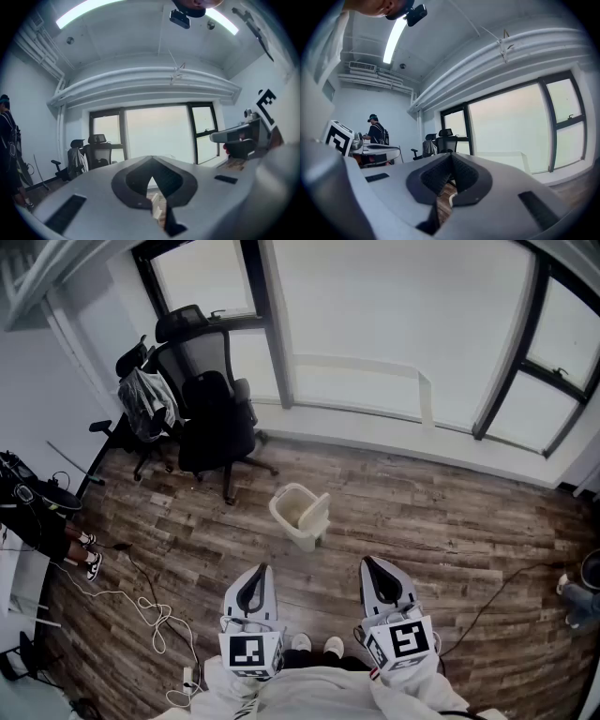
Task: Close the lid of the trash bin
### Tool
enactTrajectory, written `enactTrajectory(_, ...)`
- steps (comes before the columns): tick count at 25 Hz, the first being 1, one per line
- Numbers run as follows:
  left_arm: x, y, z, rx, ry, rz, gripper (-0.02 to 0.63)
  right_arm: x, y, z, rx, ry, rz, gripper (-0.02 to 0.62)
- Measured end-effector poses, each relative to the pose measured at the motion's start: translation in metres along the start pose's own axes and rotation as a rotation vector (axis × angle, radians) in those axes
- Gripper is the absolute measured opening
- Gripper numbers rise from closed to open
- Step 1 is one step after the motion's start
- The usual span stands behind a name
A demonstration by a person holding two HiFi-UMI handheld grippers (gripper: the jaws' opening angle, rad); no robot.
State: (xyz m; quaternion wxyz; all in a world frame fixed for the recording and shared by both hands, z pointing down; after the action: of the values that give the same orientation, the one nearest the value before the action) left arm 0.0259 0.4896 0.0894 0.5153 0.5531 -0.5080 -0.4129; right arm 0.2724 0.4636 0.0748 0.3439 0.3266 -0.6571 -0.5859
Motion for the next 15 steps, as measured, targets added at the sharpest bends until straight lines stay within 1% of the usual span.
enactTrajectory(2, -0.001, -0.011, -0.002, -0.004, 0.006, 0.012, 0.005, 0.000, 0.002, -0.001, 0.004, 0.006, -0.003, 0.023)
enactTrajectory(4, -0.003, -0.014, -0.003, 0.001, 0.014, 0.022, 0.005, 0.000, 0.002, 0.000, 0.012, 0.009, -0.006, 0.024)
enactTrajectory(8, -0.005, 0.000, 0.000, 0.023, -0.003, -0.002, 0.005, -0.001, 0.003, 0.005, 0.010, -0.002, -0.006, 0.024)
enactTrajectory(11, 0.007, 0.000, -0.002, 0.011, 0.003, 0.003, 0.005, 0.003, 0.005, -0.002, 0.014, 0.010, -0.007, 0.023)
enactTrajectory(15, 0.022, -0.001, 0.002, 0.016, 0.012, -0.012, 0.005, 0.014, 0.008, -0.009, 0.012, 0.022, -0.001, 0.023)
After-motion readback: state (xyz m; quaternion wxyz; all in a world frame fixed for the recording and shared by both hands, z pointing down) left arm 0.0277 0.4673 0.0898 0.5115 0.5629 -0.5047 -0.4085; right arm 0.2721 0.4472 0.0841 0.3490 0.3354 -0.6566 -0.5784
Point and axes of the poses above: the fingertips, and each gripper's own axes: x forward along the fingers, z to its left, y out of its underside, the point moved 10 cm from there along -x, backward along the fingers, and after that the axes turned 3 degrees about -y, right-handed, at the moved point
